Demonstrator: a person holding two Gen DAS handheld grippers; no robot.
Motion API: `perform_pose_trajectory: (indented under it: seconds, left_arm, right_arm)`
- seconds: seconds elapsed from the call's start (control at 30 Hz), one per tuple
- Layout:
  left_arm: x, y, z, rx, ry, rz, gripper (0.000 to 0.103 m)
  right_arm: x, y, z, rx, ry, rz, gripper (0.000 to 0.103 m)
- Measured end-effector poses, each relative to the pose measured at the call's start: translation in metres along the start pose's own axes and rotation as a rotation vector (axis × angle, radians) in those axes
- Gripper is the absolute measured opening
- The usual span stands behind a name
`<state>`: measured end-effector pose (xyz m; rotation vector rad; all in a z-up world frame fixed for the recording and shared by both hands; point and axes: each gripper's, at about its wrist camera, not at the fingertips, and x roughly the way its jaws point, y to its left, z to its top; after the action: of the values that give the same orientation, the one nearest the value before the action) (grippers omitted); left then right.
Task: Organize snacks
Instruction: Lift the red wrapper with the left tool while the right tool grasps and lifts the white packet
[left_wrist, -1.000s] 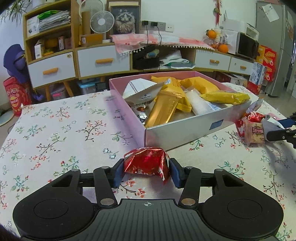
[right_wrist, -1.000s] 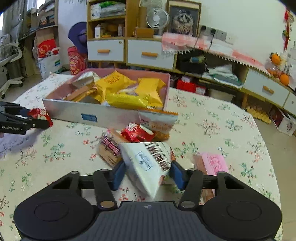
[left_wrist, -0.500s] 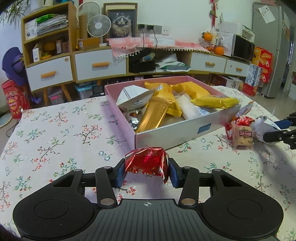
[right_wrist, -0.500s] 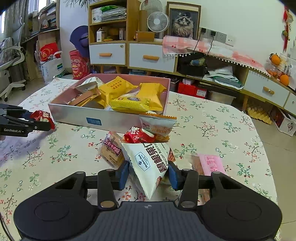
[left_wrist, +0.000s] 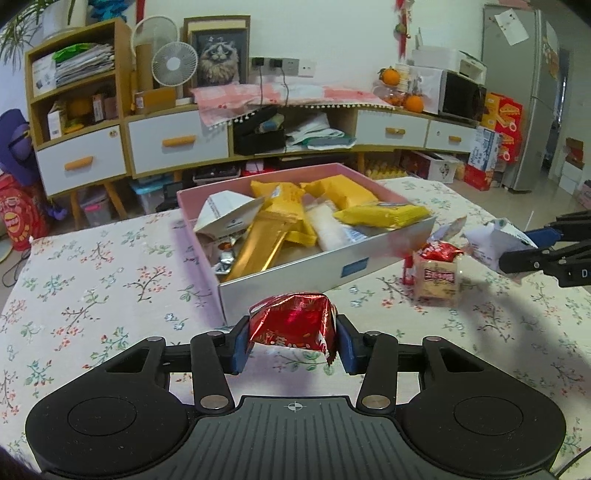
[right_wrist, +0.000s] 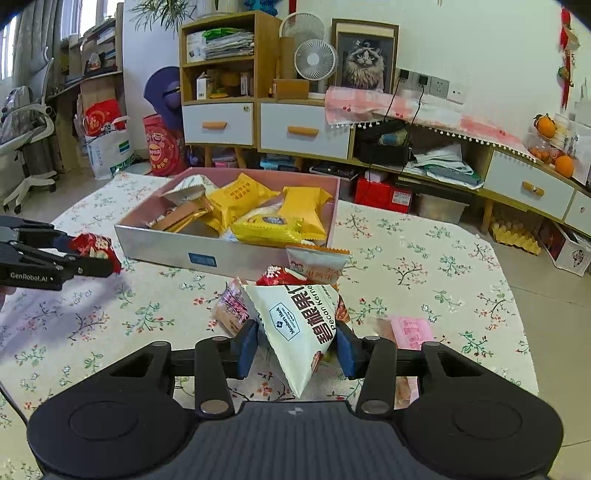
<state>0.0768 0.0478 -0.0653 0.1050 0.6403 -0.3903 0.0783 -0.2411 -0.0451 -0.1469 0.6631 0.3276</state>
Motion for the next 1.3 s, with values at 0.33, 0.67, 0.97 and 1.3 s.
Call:
perform_pose_trajectory:
  seconds: [0.33,0.67,0.97,1.3]
  left_arm:
    - [-0.005,-0.006,0.007,-0.026,0.015,-0.006,0.044]
    - [0.0,-0.007,0.019,-0.069,0.013,-0.015,0.044]
    - [0.018,-0.003,0.039,-0.131,-0.008,-0.003,0.044]
    - [0.044,0.003,0.058,-0.193,-0.018,0.04,0.044]
  right_arm:
    - [-0.012,0.005,0.008,0.044,-0.047,0.025,0.015]
    - [-0.004,0.018,0.026,0.094,-0.077,0.072,0.015]
    - [0.013,0.026,0.046,0.181,-0.097,0.111,0.016]
    - [0.041,0.027,0.065,0.326,-0.107,0.135,0.016]
